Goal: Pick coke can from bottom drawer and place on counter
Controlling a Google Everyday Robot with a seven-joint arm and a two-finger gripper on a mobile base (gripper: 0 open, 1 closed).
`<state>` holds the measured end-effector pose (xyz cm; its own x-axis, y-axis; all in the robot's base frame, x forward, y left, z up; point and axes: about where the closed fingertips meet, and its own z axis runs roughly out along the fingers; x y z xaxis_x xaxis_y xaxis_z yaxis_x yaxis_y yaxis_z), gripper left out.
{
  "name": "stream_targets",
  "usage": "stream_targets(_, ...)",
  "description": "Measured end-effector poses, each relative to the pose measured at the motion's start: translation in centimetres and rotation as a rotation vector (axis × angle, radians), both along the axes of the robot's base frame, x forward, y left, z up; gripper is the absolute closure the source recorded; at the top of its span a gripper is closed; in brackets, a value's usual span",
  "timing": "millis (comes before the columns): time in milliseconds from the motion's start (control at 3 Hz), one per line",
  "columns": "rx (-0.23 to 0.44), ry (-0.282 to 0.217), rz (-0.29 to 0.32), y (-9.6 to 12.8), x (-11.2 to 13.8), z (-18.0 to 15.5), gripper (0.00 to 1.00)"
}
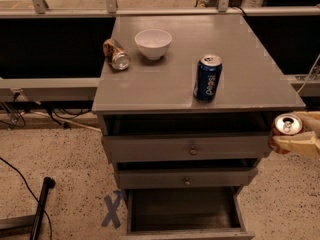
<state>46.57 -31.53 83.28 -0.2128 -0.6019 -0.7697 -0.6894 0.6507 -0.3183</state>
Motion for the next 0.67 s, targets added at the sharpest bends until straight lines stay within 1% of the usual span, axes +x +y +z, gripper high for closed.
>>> stream_targets(333,0.033,0.004,0.012,0.5,0.2,0.6,1.00)
stream_targets(667,0.102,0.046,0.077,3.6,0.7,3.5,1.00)
